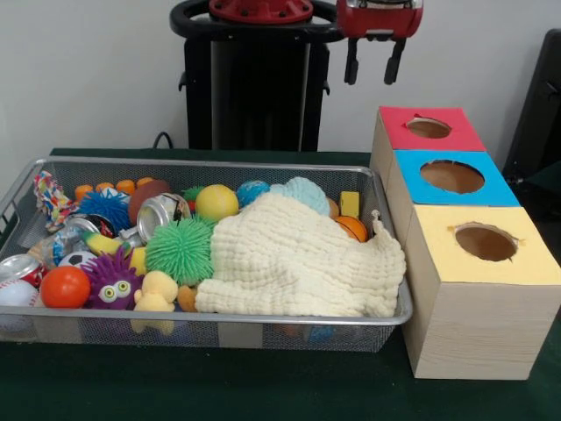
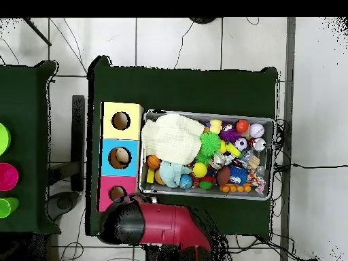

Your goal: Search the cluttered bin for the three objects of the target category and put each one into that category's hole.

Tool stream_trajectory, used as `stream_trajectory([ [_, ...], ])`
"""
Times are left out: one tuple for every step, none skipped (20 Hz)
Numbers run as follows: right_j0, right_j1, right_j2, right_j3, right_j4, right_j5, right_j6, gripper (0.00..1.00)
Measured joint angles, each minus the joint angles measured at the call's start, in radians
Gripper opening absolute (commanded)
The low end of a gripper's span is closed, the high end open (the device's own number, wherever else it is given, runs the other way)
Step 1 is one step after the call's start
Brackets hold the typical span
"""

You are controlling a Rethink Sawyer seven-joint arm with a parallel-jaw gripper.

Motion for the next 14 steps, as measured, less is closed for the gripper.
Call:
stream_trajectory([
  [-0.004,0.006,0.0,-0.002,0.0,-0.002,0.0,1.0],
  [-0.008,0.01,0.0,-0.004,0.0,-0.005,0.0,1.0],
  [-0.012,0.015,0.0,-0.006,0.0,-0.007,0.0,1.0],
  [-0.014,0.019,0.0,-0.009,0.0,-0.009,0.0,1.0],
  [-0.016,0.024,0.0,-0.011,0.0,-0.011,0.0,1.0],
  [-0.018,0.028,0.0,-0.014,0.0,-0.013,0.0,1.0],
  [-0.02,0.031,0.0,-0.017,0.0,-0.014,0.0,1.0],
  [-0.021,0.033,0.0,-0.019,0.0,-0.014,0.0,1.0],
  [-0.023,0.035,0.0,-0.022,0.001,-0.014,0.0,1.0],
  [-0.025,0.037,0.0,-0.024,0.002,-0.014,0.0,1.0],
  [-0.027,0.038,0.0,-0.027,0.002,-0.015,0.0,1.0],
  [-0.03,0.042,-0.001,-0.03,0.005,-0.017,0.0,1.0],
  [-0.032,0.044,-0.001,-0.031,0.006,-0.018,0.0,1.0],
  [-0.035,0.046,-0.001,-0.032,0.007,-0.021,0.0,1.0],
])
